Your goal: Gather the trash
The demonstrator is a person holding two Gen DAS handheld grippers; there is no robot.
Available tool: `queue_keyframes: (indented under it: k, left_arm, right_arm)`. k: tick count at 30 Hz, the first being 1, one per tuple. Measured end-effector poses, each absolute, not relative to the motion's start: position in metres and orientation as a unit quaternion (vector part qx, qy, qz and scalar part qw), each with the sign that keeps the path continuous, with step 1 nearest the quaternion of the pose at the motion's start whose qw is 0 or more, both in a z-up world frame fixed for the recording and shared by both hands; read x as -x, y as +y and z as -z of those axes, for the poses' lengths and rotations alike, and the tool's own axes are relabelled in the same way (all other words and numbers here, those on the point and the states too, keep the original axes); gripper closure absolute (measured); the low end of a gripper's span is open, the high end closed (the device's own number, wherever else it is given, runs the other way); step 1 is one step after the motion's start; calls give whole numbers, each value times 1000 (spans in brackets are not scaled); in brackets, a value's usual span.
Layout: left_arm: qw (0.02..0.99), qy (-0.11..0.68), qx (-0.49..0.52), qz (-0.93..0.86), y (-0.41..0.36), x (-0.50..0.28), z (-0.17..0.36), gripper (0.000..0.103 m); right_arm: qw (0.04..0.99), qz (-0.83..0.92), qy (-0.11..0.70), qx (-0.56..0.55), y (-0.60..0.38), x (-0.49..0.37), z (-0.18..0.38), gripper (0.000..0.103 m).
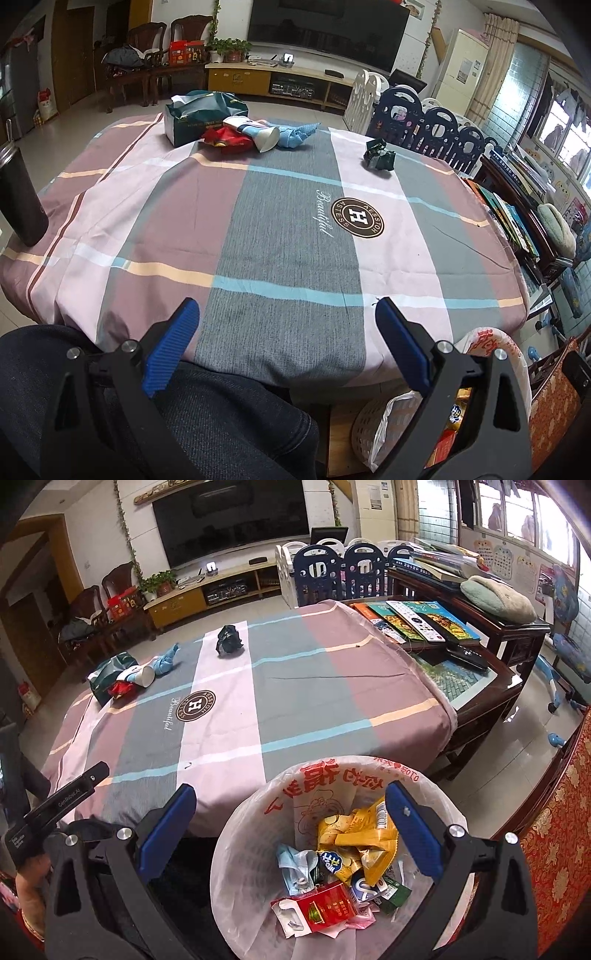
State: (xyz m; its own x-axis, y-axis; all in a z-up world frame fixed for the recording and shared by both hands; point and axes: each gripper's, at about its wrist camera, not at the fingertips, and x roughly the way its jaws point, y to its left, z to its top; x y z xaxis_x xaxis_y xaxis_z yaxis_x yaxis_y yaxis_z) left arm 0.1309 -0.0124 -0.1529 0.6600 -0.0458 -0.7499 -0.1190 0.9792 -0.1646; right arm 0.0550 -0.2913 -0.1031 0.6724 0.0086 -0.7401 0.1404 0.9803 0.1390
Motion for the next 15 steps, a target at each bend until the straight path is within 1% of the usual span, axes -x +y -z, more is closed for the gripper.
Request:
queue_keyframes:
  k: [9, 15]
  left_arm:
    - [899, 413, 141, -28, 3, -130, 157, 7]
    - [916, 356, 173, -58, 31, -122, 143, 7]
  right_arm:
    - [905, 31, 415, -87, -285, -58, 111, 3]
    - [897, 25, 432, -87, -278, -64, 122, 3]
